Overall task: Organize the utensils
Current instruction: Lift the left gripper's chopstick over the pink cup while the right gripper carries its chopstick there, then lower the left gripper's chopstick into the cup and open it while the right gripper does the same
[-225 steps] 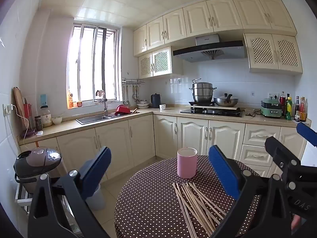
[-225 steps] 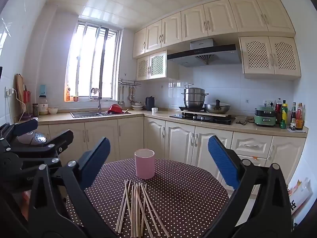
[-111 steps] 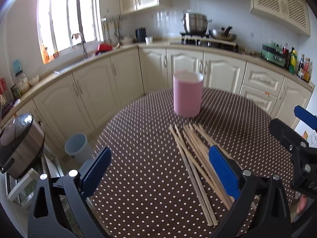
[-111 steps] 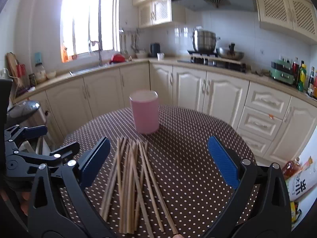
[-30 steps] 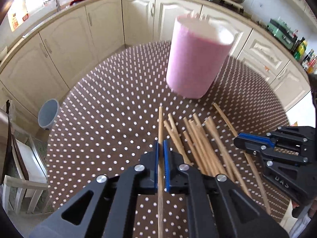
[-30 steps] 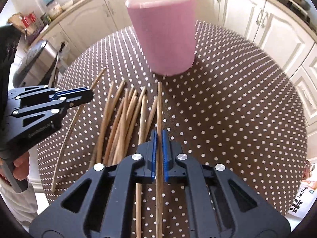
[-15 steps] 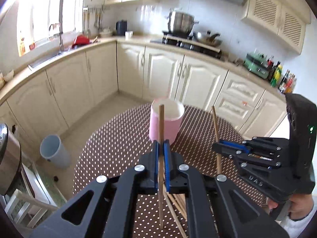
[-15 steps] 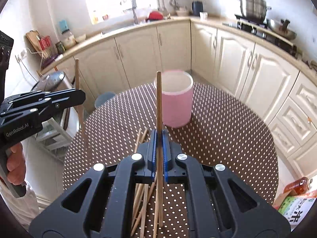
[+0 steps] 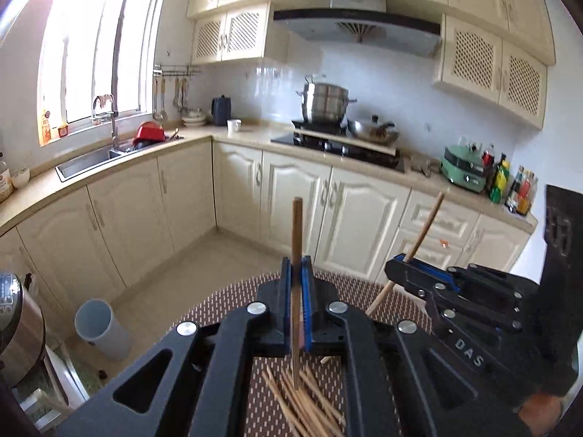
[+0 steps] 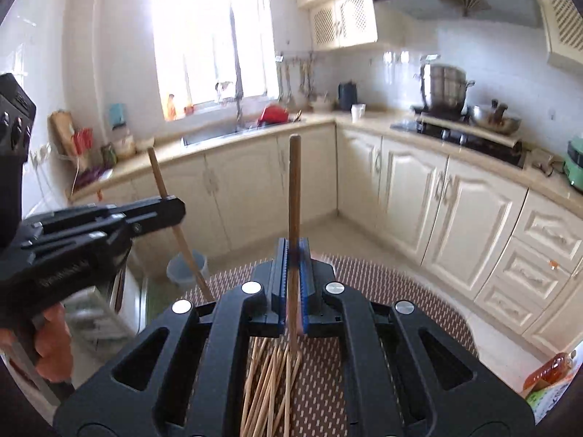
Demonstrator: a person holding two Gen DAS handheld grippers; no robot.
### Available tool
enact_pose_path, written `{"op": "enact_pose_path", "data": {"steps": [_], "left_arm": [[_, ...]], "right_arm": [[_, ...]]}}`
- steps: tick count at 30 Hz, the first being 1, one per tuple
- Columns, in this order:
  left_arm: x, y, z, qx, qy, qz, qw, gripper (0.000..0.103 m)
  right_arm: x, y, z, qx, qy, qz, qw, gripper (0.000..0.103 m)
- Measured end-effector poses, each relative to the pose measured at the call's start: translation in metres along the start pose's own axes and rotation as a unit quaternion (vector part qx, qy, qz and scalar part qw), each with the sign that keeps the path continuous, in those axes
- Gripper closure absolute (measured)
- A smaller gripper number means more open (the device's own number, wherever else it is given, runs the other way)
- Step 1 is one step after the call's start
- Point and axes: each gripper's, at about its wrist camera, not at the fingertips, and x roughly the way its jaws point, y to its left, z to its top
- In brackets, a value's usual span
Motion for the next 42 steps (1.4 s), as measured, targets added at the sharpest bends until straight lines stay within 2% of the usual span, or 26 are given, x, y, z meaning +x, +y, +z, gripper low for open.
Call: {"op": "enact_pose_path", "data": {"steps": [8,11,13,16,26,28,29,30,35,42], "left_arm": [[0.018,0.002,0.045,-0.035,-0.062,0.009,0.9974,0.097],[0.028,0.001,0.048,-0.032,-0.072,0.019,0.9967,0.097],[0.033,0.001,0.048,-0.032,-0.076,0.009,0.9965,0.097],[0.049,-0.001,0.041,-0.023,-0.064,0.02,0.9975,0.097],[0.09,0.01,0.011,-0.021,0.0,0.021,0.9996,0.097],[0.093,0.013,0.009,-0.024,0.01,0.019,0.9995,0.088],[0.094,0.014,0.007,-0.024,0.016,0.022,0.9993,0.071],[0.094,0.016,0.005,-0.025,0.016,0.027,0.9992,0.061],[0.085,0.021,-0.003,-0.019,0.016,0.043,0.9988,0.055],[0.058,0.035,-0.01,-0.037,0.012,0.055,0.9977,0.046]], "right_arm": [[0.02,-0.011,0.033,0.019,-0.056,-0.01,0.998,0.097],[0.031,-0.014,0.036,0.024,-0.059,-0.009,0.998,0.097],[0.04,-0.015,0.034,0.022,-0.051,-0.009,0.998,0.097],[0.052,-0.017,0.026,0.023,-0.038,-0.009,0.999,0.097],[0.075,-0.027,0.002,0.041,0.013,-0.01,0.999,0.097],[0.078,-0.029,-0.002,0.047,0.023,-0.01,0.999,0.097],[0.078,-0.029,-0.003,0.049,0.024,-0.01,0.998,0.097],[0.078,-0.029,-0.005,0.051,0.026,-0.01,0.998,0.096],[0.077,-0.027,-0.01,0.054,0.035,-0.016,0.998,0.096],[0.06,-0.02,-0.014,0.057,0.032,-0.02,0.998,0.095]]}}
